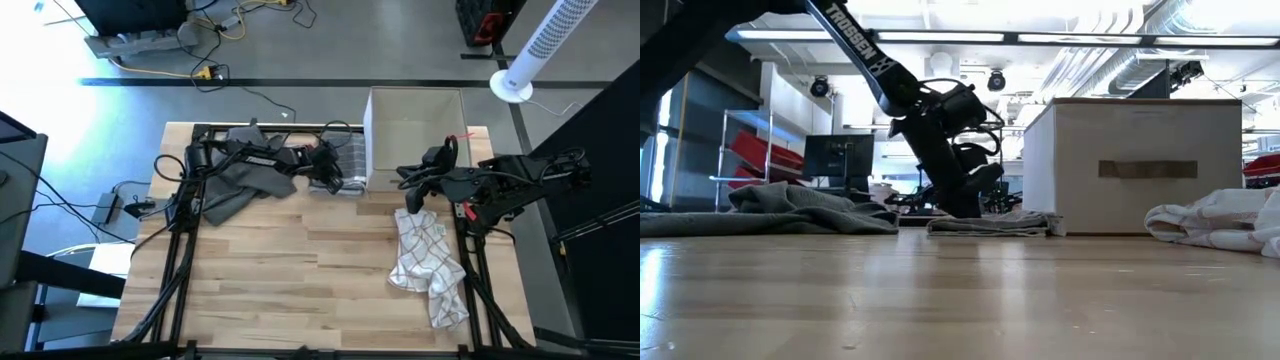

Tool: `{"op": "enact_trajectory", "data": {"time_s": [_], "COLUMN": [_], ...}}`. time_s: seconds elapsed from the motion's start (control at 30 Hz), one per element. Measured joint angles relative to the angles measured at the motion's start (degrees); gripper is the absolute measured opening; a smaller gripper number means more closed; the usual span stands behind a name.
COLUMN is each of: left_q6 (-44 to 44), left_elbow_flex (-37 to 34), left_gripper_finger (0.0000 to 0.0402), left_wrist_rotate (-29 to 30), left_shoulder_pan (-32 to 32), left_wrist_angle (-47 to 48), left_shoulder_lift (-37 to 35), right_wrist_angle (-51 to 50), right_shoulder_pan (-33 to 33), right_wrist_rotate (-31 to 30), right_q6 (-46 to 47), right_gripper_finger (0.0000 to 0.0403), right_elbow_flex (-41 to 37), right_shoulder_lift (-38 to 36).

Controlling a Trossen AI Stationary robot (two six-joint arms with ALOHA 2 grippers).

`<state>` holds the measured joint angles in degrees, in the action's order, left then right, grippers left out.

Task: Fold towel
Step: Move the gray checkered towel to the top of the table, then fold the white checkered towel

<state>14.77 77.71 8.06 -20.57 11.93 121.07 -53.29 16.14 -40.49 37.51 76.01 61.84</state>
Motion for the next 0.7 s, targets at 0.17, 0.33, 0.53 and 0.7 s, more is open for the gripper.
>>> {"op": "enact_trajectory", "data": {"time_s": [0.17, 0.33, 0.53, 0.7], "left_q6": [-6.41, -6.94, -7.78, -12.87], "left_elbow_flex": [5.70, 8.80, 9.05, 9.07], "left_gripper_finger": [0.0000, 0.0000, 0.0000, 0.0000], "left_wrist_rotate": [1.52, 1.52, 0.66, -0.07], "left_shoulder_pan": [-0.05, 0.60, 0.95, 1.80], "left_wrist_angle": [9.57, 15.22, 20.25, 29.07], "left_shoulder_lift": [-0.07, -2.23, -8.60, -16.50], "right_wrist_angle": [-1.27, -1.82, -1.82, -1.73], "right_shoulder_pan": [0.00, 0.00, 0.00, 0.01], "right_wrist_rotate": [3.01, 4.20, 6.55, 10.45], "right_q6": [-0.32, -2.16, -4.97, -7.39], "right_gripper_finger": [0.0000, 0.0000, 0.0000, 0.0000], "right_elbow_flex": [0.00, 0.00, 0.00, 0.00], "right_shoulder_lift": [0.00, 0.00, 0.00, 0.00]}}
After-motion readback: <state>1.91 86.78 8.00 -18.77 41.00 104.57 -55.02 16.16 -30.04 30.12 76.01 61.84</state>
